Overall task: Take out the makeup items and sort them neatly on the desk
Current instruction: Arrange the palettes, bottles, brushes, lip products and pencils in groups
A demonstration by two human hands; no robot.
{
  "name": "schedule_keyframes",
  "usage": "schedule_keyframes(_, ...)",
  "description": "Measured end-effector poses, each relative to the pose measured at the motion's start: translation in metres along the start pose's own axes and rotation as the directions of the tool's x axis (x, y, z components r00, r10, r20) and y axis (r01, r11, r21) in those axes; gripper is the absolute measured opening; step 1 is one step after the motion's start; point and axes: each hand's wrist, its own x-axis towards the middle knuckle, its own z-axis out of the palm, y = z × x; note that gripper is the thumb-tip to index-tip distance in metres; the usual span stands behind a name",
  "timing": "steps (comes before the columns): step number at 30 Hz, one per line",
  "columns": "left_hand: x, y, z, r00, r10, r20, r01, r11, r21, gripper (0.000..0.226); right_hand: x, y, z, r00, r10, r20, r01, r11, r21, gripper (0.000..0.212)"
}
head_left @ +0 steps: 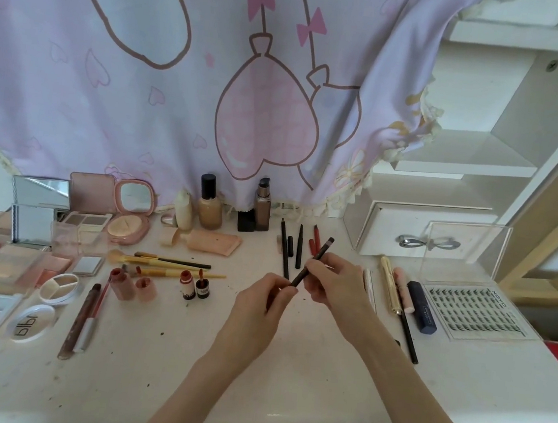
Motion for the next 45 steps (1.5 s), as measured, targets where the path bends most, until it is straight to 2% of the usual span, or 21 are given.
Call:
schedule_keyframes(4,-0.002,0.002,-0.006,0.999,-0.031,0.042,0.027,0.996,0.085,0.013,-0.001,-0.003,0.002,1.000,0.022,-0.002,-0.021,0.992,0.120,0.018)
schedule_keyframes(7,-0.003,0.006,-0.009,0.999,-0.037,0.003,0.037,0.997,0.075,0.023,-0.002,-0.002,0.003,0.999,0.017,0.027,-0.021,0.989,0.143,0.020)
schedule_keyframes(9,-0.003,0.012,-0.009,0.998,-0.058,-0.001,0.058,0.995,0.077,0.029,-0.001,-0.002,0.002,0.998,0.027,0.053,-0.039,0.973,0.228,0.023)
schedule_keyframes(13,-0.001,0.024,-0.007,0.995,-0.096,-0.033,0.098,0.992,0.074,0.033,0.005,-0.003,0.000,0.997,0.028,0.071,-0.054,0.916,0.397,0.025)
schedule_keyframes(16,0.003,0.033,-0.006,0.991,-0.118,-0.067,0.122,0.991,0.058,0.034,0.009,-0.004,0.002,0.997,-0.001,0.082,-0.034,0.906,0.422,0.024)
schedule_keyframes(18,0.005,0.035,-0.009,0.988,-0.135,-0.081,0.141,0.988,0.069,0.036,0.016,-0.007,0.000,0.999,0.003,0.035,-0.020,0.876,0.481,0.027)
schedule_keyframes(20,0.002,0.031,-0.015,0.981,-0.175,-0.088,0.182,0.980,0.076,0.038,0.024,-0.015,-0.013,0.997,0.027,-0.072,0.019,0.823,0.568,0.028)
schedule_keyframes(21,-0.002,0.028,-0.018,0.974,-0.208,-0.096,0.214,0.975,0.058,0.038,0.027,-0.018,-0.023,0.992,0.008,-0.126,0.064,0.829,0.555,0.027)
schedule_keyframes(23,-0.005,0.022,-0.023,0.956,-0.273,-0.111,0.273,0.962,-0.012,0.038,0.029,-0.022,-0.036,0.980,-0.082,-0.181,0.154,0.887,0.435,0.021)
schedule_keyframes(27,0.004,0.010,-0.012,0.929,-0.351,-0.118,0.339,0.934,-0.113,0.030,0.020,-0.012,-0.028,0.971,-0.188,-0.147,0.216,0.956,0.201,0.013)
schedule_keyframes(31,0.012,-0.007,-0.001,0.919,-0.378,-0.109,0.361,0.921,-0.144,0.030,0.018,0.012,-0.014,0.947,-0.289,-0.143,0.275,0.955,-0.114,0.023)
schedule_keyframes(34,0.021,-0.016,0.008,0.918,-0.376,-0.129,0.359,0.923,-0.138,0.024,0.024,0.024,-0.005,0.891,-0.453,-0.019,0.402,0.809,-0.430,0.022)
schedule_keyframes(36,0.030,-0.020,0.012,0.907,-0.385,-0.173,0.365,0.921,-0.134,0.019,0.032,0.027,-0.001,0.853,-0.510,0.113,0.481,0.683,-0.549,0.023)
schedule_keyframes(41,0.051,-0.032,0.016,0.867,-0.385,-0.317,0.376,0.922,-0.093,0.008,0.055,0.036,0.004,0.820,-0.441,0.364,0.553,0.451,-0.701,0.034)
schedule_keyframes(45,0.053,-0.037,0.026,0.852,-0.363,-0.377,0.367,0.928,-0.064,0.019,0.069,0.045,0.013,0.791,-0.408,0.456,0.590,0.311,-0.745,0.040)
